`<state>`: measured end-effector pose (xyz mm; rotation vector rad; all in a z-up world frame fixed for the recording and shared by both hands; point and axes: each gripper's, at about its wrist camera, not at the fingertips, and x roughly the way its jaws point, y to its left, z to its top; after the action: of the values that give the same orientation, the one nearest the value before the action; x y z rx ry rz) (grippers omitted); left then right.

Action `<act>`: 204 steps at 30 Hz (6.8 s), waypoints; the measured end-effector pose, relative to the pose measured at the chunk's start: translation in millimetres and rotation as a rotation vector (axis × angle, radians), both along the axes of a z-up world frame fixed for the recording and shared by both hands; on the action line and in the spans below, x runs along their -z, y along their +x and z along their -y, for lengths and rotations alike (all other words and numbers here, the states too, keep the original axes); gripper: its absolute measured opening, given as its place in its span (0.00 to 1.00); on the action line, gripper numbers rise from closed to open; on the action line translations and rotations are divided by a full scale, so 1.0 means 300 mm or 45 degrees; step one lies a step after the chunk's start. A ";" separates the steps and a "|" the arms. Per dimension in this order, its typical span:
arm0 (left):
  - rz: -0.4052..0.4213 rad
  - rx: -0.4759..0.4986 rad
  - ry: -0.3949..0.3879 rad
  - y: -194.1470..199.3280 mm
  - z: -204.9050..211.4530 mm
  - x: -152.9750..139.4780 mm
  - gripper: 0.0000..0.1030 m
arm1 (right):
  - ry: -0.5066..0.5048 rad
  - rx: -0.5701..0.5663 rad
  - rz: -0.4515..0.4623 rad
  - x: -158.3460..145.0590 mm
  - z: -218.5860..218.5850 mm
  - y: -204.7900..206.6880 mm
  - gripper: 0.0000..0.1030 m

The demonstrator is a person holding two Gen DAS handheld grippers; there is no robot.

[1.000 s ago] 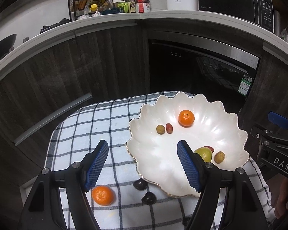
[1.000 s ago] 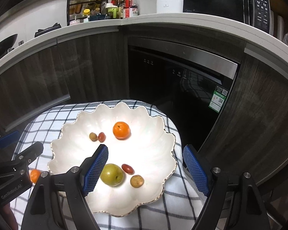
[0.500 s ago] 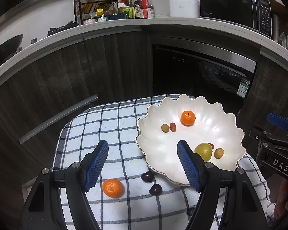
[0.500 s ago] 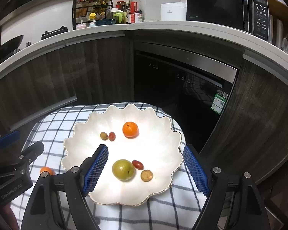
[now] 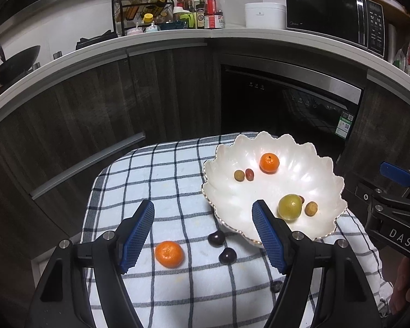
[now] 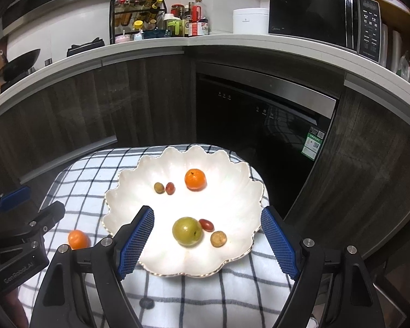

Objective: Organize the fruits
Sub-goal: 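Withdraw both open tools from the bowl back over the table, then move the left tool to a dark plum while the right tool approaches the blueberry, then close the left tool on the dark plum while the right tool grasps the blueberry, then lift and carry the plum and blueberry over the white bowl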

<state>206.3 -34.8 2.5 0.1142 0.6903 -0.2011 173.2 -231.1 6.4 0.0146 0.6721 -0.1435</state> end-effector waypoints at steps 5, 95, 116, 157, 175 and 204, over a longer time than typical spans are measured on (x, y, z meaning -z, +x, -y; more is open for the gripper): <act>-0.004 -0.005 -0.001 -0.025 -0.028 0.010 0.72 | -0.002 -0.011 0.001 0.004 -0.028 -0.025 0.79; -0.128 0.551 0.146 0.015 0.031 0.469 0.57 | 0.048 -0.137 -0.260 0.470 -0.259 -0.124 0.52; -0.219 0.608 0.161 0.072 0.067 0.508 0.36 | 0.109 -0.156 -0.300 0.507 -0.252 -0.097 0.30; -0.164 0.467 0.139 -0.028 0.050 0.361 0.26 | 0.127 -0.152 -0.169 0.372 -0.210 -0.128 0.23; -0.103 0.362 0.079 -0.102 0.025 0.228 0.26 | 0.122 -0.151 -0.044 0.243 -0.203 -0.166 0.23; -0.073 0.340 -0.001 -0.041 0.151 0.127 0.26 | 0.096 -0.040 0.046 0.110 -0.030 -0.102 0.23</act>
<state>194.0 -80.0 -35.8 0.2007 0.7315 -0.4619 142.5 -222.0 -26.6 0.0788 0.6411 -0.0875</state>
